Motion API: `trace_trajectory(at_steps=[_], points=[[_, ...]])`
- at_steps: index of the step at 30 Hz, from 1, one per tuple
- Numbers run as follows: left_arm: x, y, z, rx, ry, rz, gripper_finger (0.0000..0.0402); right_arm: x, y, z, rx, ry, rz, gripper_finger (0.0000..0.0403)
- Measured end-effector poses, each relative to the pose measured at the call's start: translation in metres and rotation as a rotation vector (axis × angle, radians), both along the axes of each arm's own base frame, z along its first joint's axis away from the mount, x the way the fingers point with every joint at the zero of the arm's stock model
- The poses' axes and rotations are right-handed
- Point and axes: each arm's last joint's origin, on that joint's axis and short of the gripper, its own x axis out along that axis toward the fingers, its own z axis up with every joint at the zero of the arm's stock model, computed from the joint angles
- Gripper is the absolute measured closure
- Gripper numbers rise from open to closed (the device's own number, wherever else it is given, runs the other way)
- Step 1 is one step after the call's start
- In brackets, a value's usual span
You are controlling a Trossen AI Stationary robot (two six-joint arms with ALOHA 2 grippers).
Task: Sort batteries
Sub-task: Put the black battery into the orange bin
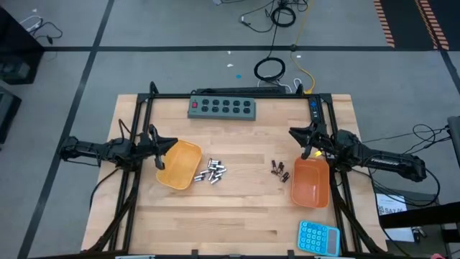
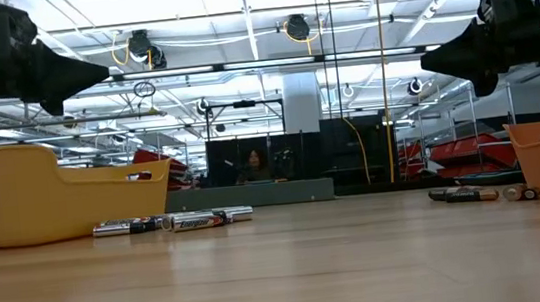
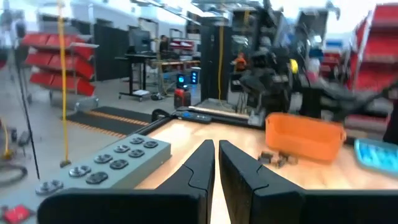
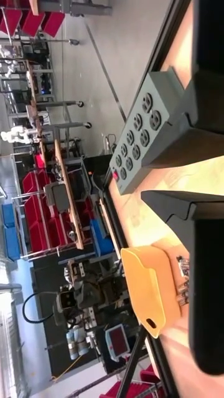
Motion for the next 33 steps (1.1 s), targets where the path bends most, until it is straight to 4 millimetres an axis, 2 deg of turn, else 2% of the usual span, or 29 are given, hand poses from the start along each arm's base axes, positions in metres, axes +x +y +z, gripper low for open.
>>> trace_trajectory(at_steps=[10, 15, 19, 21, 25, 30, 33], points=[[0.0, 0.0, 0.001, -0.088, -0.017, -0.016, 0.0369, -0.001, -0.001, 0.003, -0.005, -0.032, -0.051, 0.0344], [-0.006, 0.0, 0.025, -0.082, 0.026, -0.056, 0.0369, -0.001, 0.002, 0.01, -0.051, -0.079, -0.057, 0.0344], [-0.009, 0.0, 0.038, -0.091, 0.113, -0.05, 0.0369, 0.005, 0.004, 0.011, -0.03, 0.014, -0.129, 0.0344], [-0.008, 0.0, 0.04, -0.079, 0.149, -0.041, 0.0369, 0.011, 0.006, 0.011, -0.022, 0.072, -0.126, 0.0344], [-0.003, 0.001, 0.036, -0.027, 0.222, 0.034, 0.0369, 0.03, 0.009, 0.028, 0.016, 0.158, -0.085, 0.0344], [0.003, 0.001, 0.032, -0.01, 0.282, 0.063, 0.0369, 0.063, 0.013, 0.046, 0.065, 0.431, -0.05, 0.0343], [0.006, 0.001, 0.031, 0.013, 0.301, 0.062, 0.0369, 0.087, 0.016, 0.057, 0.092, 0.586, 0.033, 0.0335]])
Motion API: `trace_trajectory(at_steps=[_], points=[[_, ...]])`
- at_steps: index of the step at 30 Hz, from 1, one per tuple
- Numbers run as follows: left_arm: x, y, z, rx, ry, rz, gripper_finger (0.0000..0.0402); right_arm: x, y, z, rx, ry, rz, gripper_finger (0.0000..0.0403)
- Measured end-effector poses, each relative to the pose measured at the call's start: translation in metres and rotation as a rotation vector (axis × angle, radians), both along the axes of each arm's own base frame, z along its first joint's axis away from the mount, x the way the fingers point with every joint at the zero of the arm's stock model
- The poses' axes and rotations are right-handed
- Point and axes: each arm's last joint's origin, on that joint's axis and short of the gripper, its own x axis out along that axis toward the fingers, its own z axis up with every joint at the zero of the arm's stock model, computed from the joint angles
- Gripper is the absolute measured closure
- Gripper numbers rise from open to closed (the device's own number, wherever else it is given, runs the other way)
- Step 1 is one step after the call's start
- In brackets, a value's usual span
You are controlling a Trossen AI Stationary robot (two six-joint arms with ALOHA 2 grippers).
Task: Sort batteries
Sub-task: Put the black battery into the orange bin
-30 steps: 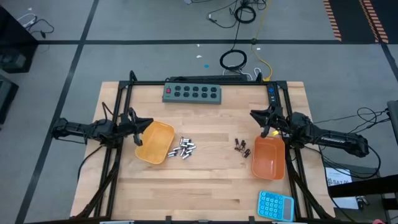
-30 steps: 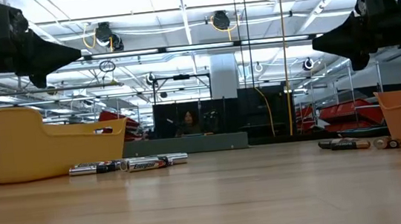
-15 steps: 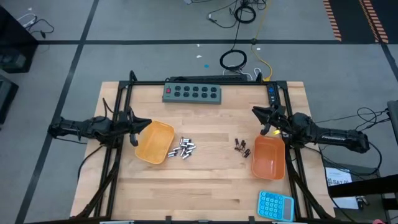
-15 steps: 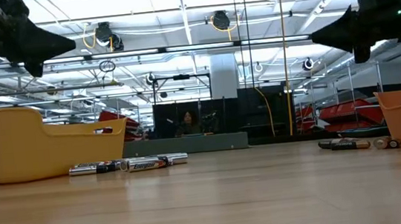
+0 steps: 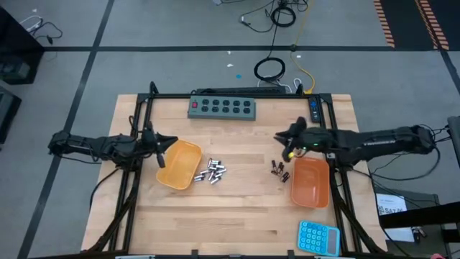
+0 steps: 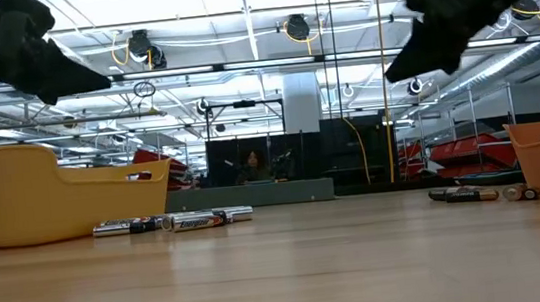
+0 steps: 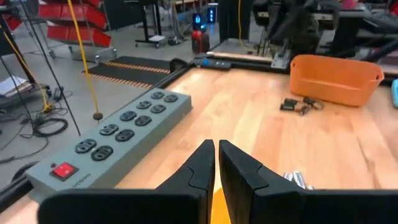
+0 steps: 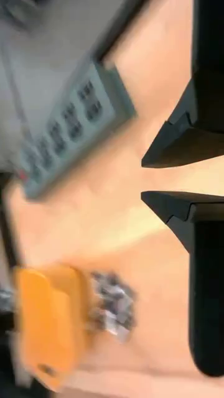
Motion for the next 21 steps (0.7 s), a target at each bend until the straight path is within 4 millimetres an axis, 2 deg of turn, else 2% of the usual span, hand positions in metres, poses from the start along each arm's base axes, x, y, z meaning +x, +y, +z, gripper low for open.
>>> trace_trajectory(at_steps=[10, 15, 21], points=[[0.007, -0.001, 0.012, 0.112, -0.14, -0.017, 0.0369, 0.09, 0.022, 0.006, 0.047, 0.465, 0.095, 0.0277], [0.009, -0.001, 0.008, 0.111, -0.184, -0.002, 0.0369, 0.105, 0.023, 0.006, 0.199, 0.701, 0.029, 0.0275], [0.01, -0.001, -0.001, 0.163, -0.2, -0.001, 0.0369, 0.117, 0.023, -0.019, 0.348, 0.863, -0.032, 0.0288]])
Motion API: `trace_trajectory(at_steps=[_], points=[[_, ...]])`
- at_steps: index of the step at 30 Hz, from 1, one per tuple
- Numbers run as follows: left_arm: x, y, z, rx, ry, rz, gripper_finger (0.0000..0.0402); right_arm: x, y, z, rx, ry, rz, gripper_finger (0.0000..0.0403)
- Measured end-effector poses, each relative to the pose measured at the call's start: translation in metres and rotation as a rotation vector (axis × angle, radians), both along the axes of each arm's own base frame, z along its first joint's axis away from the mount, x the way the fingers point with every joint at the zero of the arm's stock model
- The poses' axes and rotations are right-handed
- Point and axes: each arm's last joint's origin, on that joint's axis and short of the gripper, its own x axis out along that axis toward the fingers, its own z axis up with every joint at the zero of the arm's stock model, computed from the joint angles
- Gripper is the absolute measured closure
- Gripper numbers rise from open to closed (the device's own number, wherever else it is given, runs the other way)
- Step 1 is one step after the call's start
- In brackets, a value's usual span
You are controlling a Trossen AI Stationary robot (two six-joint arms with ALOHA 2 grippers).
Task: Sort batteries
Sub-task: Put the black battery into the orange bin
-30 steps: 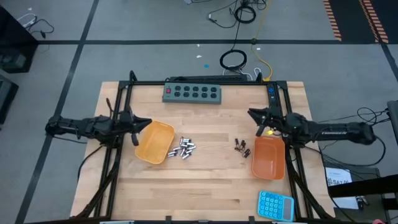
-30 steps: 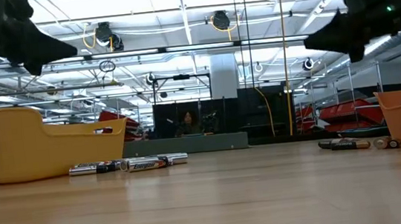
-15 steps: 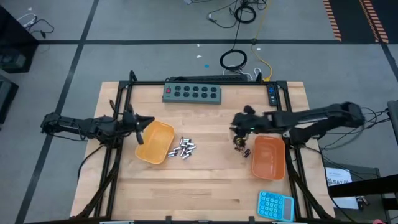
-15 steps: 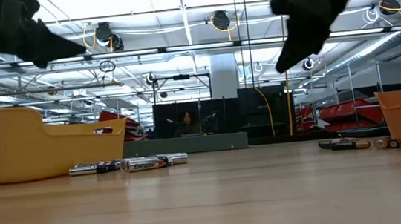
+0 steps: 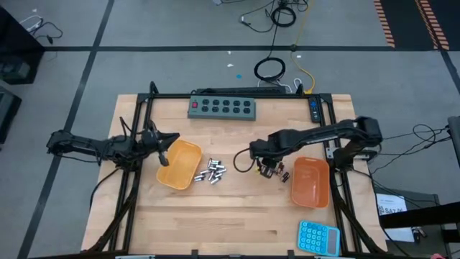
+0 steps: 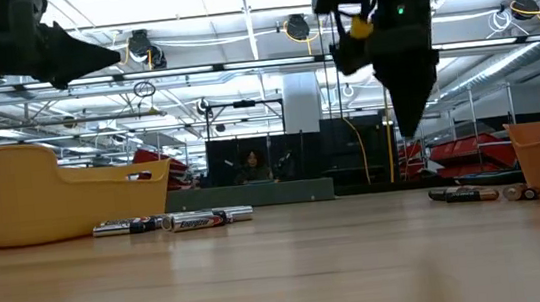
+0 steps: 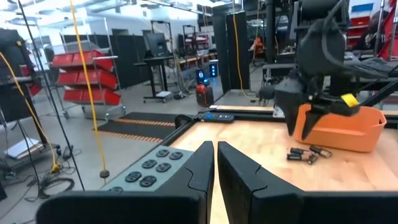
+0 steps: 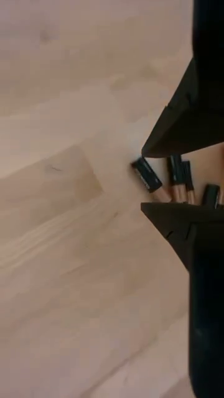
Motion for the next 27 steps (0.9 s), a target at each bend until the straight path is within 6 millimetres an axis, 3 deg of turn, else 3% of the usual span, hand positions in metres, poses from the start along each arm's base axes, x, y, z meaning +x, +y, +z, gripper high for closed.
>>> trace_trajectory(at_steps=[6, 17, 27], points=[[0.0, 0.0, 0.002, 0.025, -0.02, 0.004, 0.0369, 0.005, -0.005, -0.025, 0.029, 0.111, -0.145, 0.0296], [0.0, 0.0, 0.005, 0.037, -0.047, -0.01, 0.0369, 0.004, -0.017, -0.032, 0.122, 0.163, -0.297, 0.0262], [-0.001, 0.0, 0.006, 0.058, -0.054, -0.011, 0.0369, -0.005, -0.031, -0.053, 0.163, 0.16, -0.36, 0.023]])
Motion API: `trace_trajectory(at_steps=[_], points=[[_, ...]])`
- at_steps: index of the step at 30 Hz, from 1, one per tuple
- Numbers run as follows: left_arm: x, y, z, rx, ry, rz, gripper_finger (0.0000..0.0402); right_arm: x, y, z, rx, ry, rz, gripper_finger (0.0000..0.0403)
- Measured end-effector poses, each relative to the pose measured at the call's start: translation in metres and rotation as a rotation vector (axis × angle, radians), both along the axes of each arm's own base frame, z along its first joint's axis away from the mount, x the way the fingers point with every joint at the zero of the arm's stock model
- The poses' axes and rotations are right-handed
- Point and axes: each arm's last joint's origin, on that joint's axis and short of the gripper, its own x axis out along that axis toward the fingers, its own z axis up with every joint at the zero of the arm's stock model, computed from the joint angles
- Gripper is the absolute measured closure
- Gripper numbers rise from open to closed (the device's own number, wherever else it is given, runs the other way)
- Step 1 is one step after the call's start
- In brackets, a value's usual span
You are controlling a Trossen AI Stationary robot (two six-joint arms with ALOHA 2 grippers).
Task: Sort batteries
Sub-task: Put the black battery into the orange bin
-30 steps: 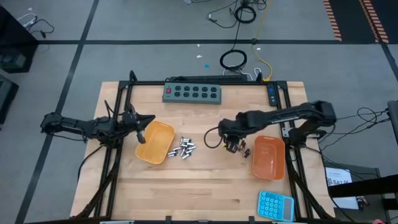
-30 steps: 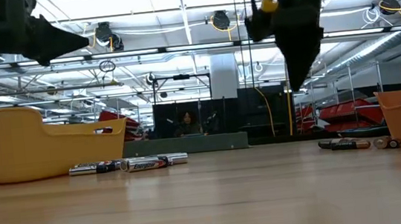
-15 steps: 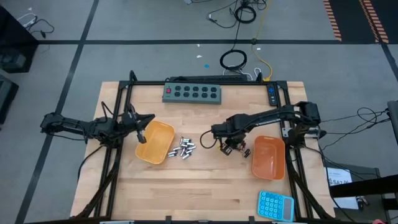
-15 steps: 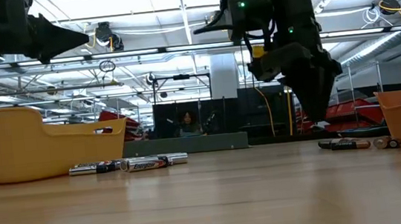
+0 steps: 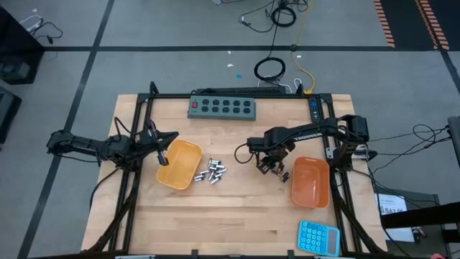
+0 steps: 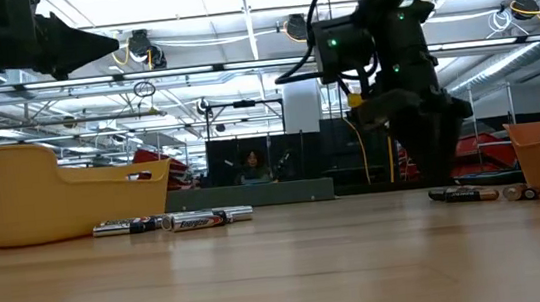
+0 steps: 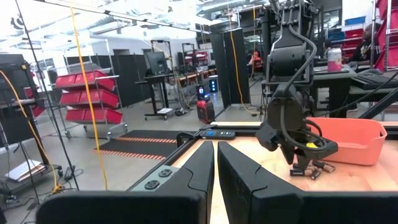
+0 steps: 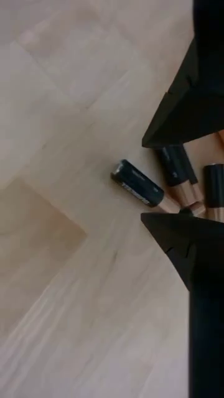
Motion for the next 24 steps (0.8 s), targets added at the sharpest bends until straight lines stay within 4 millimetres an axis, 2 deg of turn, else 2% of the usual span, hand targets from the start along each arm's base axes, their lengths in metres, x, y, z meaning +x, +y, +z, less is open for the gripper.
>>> trace_trajectory(at_steps=[6, 17, 20, 24], points=[[0.0, 0.0, 0.0, 0.002, 0.001, 0.0, 0.0369, 0.001, -0.001, -0.001, -0.027, -0.015, -0.009, 0.0239], [0.0, 0.0, 0.0, 0.002, 0.002, -0.001, 0.0369, -0.008, -0.002, -0.023, -0.026, -0.054, -0.026, 0.0252], [0.0, 0.0, 0.0, 0.002, 0.002, -0.001, 0.0369, -0.008, -0.002, -0.023, -0.04, -0.059, -0.001, 0.0287], [0.0, 0.0, 0.0, 0.002, -0.002, -0.001, 0.0369, -0.007, -0.002, -0.024, -0.044, -0.071, 0.043, 0.0369]])
